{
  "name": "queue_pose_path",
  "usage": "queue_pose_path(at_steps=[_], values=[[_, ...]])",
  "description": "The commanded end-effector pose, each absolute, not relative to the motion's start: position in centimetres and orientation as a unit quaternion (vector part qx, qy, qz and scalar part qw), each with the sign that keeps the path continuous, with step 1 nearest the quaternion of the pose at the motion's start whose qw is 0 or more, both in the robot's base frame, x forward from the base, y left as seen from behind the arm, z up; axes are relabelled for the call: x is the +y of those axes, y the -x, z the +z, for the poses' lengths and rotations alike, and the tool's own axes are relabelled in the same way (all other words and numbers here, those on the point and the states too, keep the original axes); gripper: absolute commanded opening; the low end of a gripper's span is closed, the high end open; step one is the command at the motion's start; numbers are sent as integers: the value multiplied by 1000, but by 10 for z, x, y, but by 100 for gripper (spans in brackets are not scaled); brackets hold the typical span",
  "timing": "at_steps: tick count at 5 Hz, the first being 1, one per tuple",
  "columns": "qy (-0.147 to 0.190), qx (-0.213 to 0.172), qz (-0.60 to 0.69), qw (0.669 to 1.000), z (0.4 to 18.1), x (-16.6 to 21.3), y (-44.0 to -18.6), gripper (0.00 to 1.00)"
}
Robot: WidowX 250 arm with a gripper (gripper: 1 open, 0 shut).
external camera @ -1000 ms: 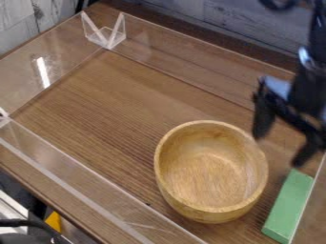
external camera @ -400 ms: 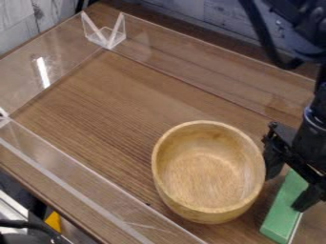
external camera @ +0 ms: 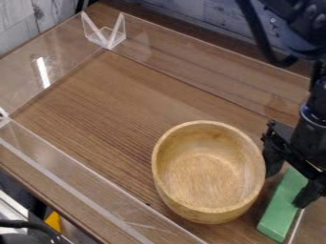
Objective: Put the green block in the brown bowl
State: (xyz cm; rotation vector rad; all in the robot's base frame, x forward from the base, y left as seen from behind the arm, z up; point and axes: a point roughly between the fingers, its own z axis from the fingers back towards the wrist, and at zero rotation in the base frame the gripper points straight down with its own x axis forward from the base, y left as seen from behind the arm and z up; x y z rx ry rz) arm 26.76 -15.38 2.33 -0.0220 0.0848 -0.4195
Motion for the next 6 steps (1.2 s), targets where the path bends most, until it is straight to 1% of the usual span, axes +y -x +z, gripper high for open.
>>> queue_pose_path(at_steps=[1,3,6], values=[[13,52,-204,978,9,-150,-266,100],[22,63,-196,978,5,-150,-265,100],[32,82,-187,978,5,-148,-262,100]])
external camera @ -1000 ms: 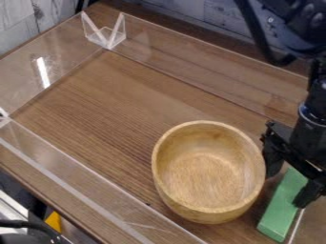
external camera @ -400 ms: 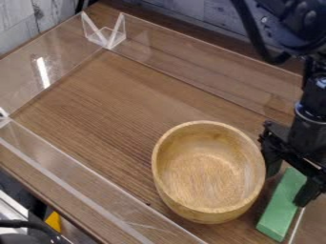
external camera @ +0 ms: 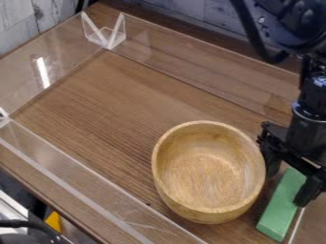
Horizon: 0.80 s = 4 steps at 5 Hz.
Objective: Put the green block in the brown bowl
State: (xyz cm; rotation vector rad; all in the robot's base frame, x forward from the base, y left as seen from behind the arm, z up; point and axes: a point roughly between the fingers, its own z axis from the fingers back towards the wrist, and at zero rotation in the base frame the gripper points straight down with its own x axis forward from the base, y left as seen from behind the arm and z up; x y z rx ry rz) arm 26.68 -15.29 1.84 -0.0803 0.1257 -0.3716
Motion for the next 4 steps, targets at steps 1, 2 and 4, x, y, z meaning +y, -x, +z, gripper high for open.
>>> queue_pose_path(at_steps=[1,2,4], values=[[34,88,-185,978,6,-148,-261,100],[36,94,-182,978,7,-148,-260,100],[38,103,-179,978,15,-151,-258,0]])
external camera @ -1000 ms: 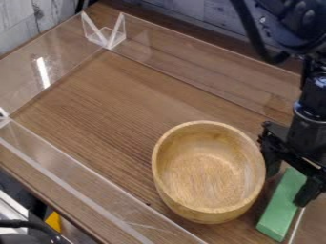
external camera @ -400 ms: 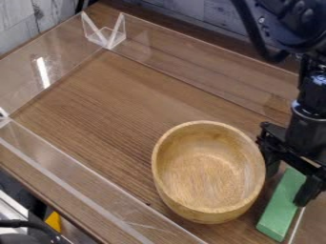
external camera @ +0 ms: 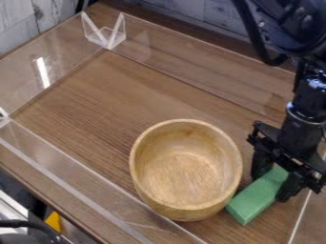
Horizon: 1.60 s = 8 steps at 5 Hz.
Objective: Put the green block in the brown bowl
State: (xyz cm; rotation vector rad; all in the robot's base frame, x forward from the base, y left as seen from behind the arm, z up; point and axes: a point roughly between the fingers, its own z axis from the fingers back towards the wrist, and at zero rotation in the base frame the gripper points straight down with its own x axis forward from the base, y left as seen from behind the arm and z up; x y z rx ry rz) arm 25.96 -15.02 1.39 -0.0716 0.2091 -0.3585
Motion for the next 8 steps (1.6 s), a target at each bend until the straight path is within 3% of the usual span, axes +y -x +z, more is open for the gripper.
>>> queue_pose_path(at_steps=[1,3,5,6,8], values=[[44,95,-174,979,29,-148,-256,0],[60,70,-163,982,62,-142,-254,0],[70,40,-122,989,105,-109,-245,0],[71,46,-127,988,102,-102,-226,0],[66,45,-123,989,99,-101,-225,0]])
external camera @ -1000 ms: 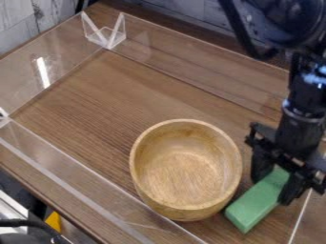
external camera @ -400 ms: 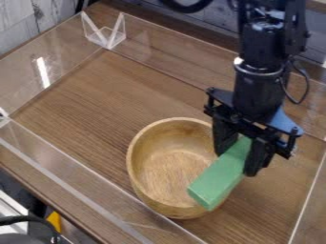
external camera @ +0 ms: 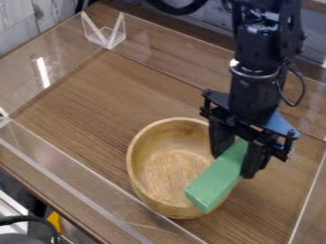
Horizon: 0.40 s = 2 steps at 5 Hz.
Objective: Put the green block in the brown bowl
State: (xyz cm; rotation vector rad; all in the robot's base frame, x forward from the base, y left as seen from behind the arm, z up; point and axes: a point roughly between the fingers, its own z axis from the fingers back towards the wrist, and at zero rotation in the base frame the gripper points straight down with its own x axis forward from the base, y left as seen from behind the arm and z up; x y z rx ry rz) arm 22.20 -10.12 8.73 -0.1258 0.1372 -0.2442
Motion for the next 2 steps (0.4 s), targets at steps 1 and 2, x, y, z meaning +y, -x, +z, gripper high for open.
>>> queue_pose_path(at_steps=[1,2], values=[[65,45,-121,990,97,-101,-224,0],[63,45,-119,990,95,-102,-223,0]])
